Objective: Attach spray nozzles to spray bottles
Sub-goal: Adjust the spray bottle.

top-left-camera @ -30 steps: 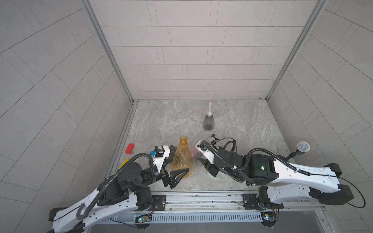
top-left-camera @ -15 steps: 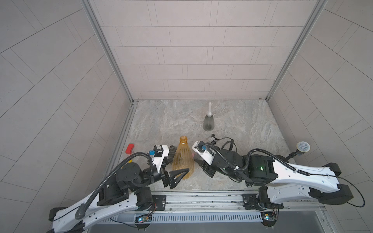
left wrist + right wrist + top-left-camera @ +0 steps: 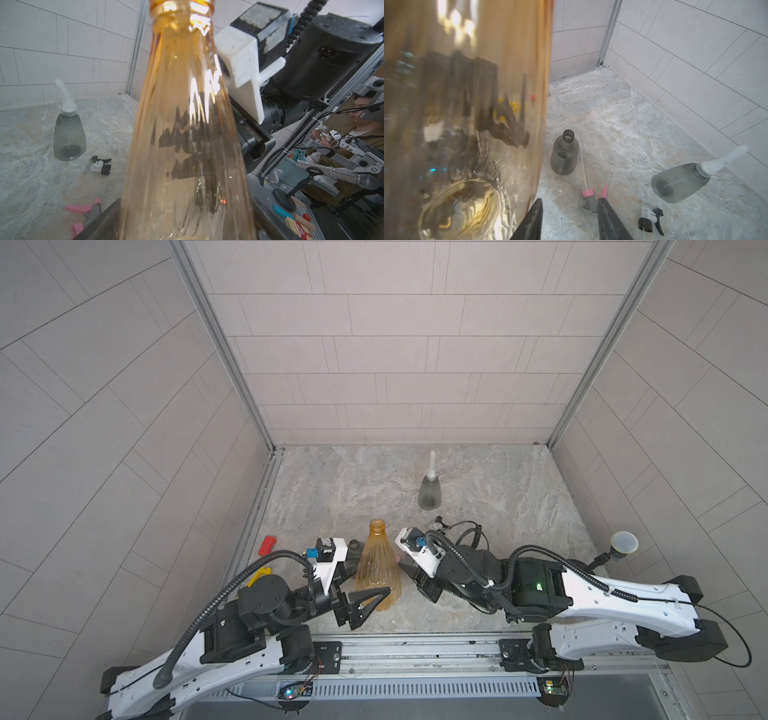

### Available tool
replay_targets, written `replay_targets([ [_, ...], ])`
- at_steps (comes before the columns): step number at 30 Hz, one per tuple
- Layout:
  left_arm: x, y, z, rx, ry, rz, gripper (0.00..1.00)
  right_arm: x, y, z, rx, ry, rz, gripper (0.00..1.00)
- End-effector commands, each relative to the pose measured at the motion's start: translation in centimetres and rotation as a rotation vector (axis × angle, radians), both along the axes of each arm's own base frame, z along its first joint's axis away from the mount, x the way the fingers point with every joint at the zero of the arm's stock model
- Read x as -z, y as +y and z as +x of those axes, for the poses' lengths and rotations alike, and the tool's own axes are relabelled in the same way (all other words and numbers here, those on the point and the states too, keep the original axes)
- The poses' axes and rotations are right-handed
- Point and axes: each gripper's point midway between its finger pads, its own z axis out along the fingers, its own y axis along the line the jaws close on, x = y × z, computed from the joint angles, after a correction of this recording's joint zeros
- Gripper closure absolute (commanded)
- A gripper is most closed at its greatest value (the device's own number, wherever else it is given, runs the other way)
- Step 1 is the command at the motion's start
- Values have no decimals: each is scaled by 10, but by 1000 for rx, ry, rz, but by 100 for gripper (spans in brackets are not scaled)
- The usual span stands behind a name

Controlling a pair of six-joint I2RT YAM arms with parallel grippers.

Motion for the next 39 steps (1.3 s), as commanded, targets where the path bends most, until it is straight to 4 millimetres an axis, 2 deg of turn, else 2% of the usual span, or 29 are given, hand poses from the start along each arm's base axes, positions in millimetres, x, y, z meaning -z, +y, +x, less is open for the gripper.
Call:
replay_targets([
  [1,-7,-7,1,9,1,-22,73,-28,18,-14,-86,-11,100,56],
  [7,-6,-10,2,14,8,-16,70,-34,23,-17,-100,-2,126,57],
  [14,-7,-8,3,1,0,-18,78,-34,18,-17,-79,12,147,58],
  [18,-9,-6,3,-5,-7,-16,88,-30,-2,-4,29,0,147,57],
  [22,-10,-5,4,-9,-12,-17,90,-24,-32,13,173,-36,120,58],
  [24,-11,-5,4,-12,-16,-17,90,-15,-41,16,207,-38,74,58],
  [29,-13,-5,5,-15,-20,-20,90,2,-22,5,130,26,55,58],
  [39,-8,-11,8,-17,-5,-12,83,-5,12,-16,29,94,150,60],
])
